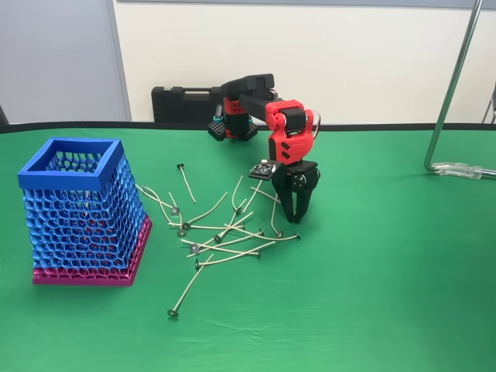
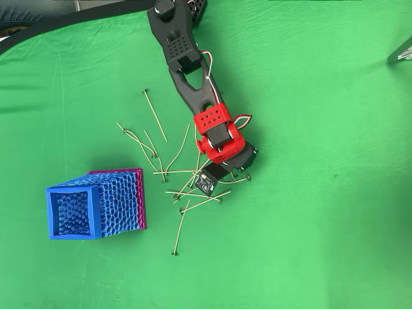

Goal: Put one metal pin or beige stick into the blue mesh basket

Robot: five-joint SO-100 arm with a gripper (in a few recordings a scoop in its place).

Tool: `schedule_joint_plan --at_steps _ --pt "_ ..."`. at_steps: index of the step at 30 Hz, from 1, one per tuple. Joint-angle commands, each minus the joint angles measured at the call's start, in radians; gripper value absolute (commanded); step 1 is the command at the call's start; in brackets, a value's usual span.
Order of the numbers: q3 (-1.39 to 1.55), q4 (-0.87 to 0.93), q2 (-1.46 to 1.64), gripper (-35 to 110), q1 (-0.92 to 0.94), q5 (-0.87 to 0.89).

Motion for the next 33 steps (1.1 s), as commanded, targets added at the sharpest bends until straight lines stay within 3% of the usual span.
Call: schedule_joint_plan --at_steps 1,19,33 --pt "-0.023 -0.009 0.071 10 0.012 -0.008" --pt "-0.066 -0.005 0.11 12 -0.043 0.018" --pt "0.002 0.044 0.183 13 -0.044 0.235"
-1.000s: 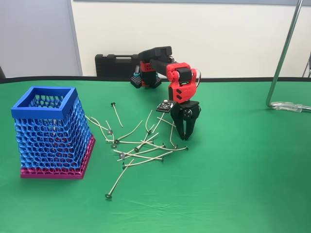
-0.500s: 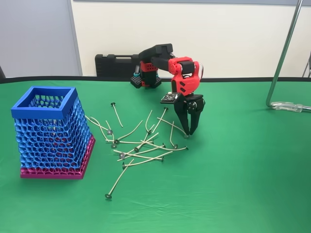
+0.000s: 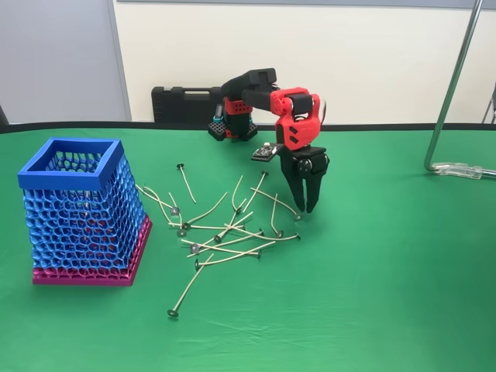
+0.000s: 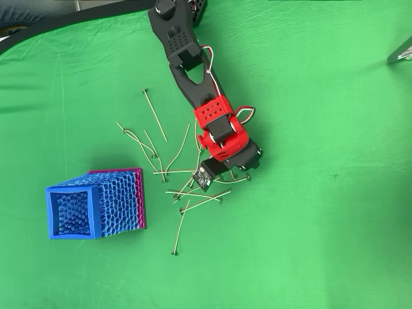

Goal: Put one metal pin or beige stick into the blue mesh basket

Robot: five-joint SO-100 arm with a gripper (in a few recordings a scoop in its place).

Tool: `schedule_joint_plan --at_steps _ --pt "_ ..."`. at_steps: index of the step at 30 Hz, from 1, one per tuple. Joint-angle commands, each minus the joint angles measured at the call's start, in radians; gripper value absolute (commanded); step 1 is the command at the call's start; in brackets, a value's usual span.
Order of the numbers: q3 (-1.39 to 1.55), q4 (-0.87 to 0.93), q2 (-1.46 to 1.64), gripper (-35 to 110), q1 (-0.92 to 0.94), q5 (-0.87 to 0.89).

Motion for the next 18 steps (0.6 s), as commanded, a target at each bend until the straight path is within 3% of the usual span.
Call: schedule_joint_plan --at_steps 1,18 --pt "0.032 0.005 0.095 13 -0.008 0.018" --pt "0.094 0.005 0.077 12 -0.015 0.072"
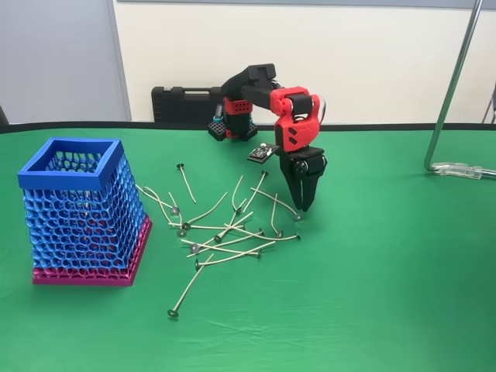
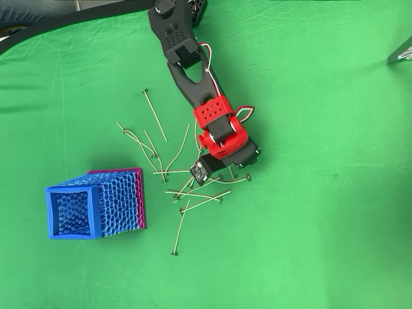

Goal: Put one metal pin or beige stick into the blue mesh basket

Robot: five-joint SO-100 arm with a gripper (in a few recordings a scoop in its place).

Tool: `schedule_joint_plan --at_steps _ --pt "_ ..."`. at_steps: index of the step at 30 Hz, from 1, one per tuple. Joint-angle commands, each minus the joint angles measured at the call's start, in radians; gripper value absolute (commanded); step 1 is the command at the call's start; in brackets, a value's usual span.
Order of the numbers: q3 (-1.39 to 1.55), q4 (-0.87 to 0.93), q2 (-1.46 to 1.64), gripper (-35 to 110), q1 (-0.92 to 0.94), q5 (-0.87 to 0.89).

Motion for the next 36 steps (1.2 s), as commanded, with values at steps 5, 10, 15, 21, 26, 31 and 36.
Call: schedule_joint_plan --at_steps 5,10,15,21,26,31,36 --pt "-0.026 0.005 0.025 12 -0.009 0.02" --pt "-0.04 -0.002 0.0 12 -0.005 0.051" --pt "-0.038 -0.02 -0.008 11 0.006 0.107" --pt "-0.031 -0.02 -0.008 11 0.02 0.152" --pt "-0.028 -0.02 -0.008 11 0.021 0.15" --pt "-0.025 -0.02 -0.012 11 0.02 0.135" --pt "-0.025 -0.02 -0.017 10 0.021 0.137"
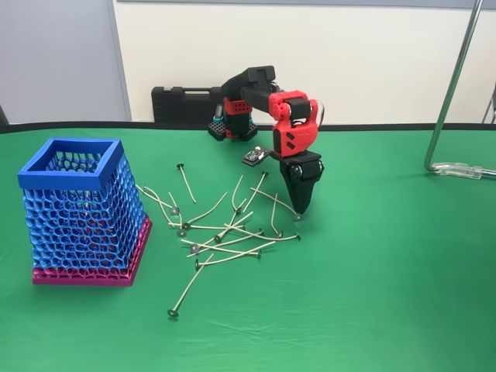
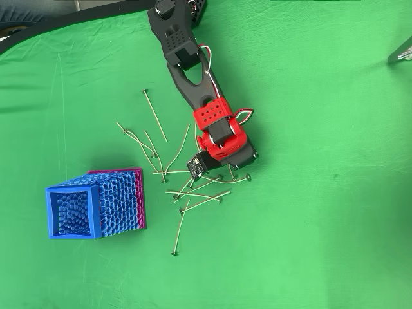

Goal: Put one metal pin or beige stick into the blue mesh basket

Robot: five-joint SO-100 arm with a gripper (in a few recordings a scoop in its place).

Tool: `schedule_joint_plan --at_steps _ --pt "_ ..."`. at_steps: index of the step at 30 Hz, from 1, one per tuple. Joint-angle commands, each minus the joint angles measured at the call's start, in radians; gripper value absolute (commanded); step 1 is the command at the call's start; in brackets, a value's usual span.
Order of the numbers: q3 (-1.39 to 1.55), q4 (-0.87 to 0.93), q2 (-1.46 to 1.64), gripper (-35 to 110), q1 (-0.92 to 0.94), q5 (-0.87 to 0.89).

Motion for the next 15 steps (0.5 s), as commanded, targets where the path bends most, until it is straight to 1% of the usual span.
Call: schedule_joint_plan --at_steps 1,15 --pt "-0.023 -0.009 0.008 10 0.005 -0.003" --pt "-0.061 0.005 -0.032 10 0.012 -0.005"
